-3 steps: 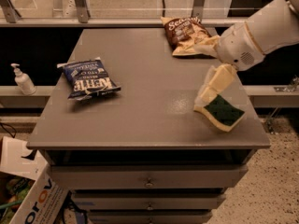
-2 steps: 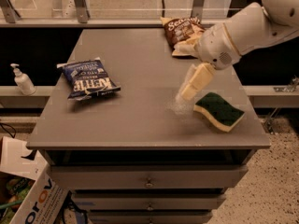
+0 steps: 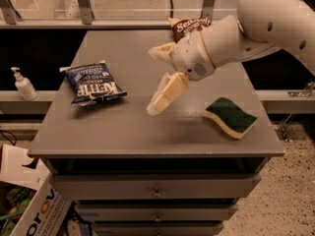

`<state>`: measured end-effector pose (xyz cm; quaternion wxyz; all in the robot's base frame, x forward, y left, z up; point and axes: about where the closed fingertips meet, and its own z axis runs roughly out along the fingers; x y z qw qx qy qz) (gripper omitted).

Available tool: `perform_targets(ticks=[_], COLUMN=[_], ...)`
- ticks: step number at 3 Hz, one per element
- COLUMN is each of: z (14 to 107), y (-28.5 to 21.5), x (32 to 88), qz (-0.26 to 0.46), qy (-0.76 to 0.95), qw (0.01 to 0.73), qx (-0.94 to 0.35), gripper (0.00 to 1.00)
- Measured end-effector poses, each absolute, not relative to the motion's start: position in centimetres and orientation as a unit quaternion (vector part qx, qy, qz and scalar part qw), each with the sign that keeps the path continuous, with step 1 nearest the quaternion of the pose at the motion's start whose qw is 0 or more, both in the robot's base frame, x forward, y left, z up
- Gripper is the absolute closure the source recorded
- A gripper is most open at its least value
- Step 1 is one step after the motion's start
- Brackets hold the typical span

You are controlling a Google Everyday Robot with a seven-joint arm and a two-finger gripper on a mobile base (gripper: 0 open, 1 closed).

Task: Move blue chip bag near sponge

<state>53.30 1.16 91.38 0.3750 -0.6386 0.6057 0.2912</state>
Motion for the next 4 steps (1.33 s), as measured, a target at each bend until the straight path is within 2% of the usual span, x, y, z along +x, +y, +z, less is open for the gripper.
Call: perform_targets(ticks=[2,4], z=[91.0,88.0], y=[1.5,5.8], x=[53.7,57.0], qz=[0.287,0.254], qy=[0.603,0.613], qw=[0.383,0.393], qx=[-0.638,-0.637], gripper=[0.0,0.0])
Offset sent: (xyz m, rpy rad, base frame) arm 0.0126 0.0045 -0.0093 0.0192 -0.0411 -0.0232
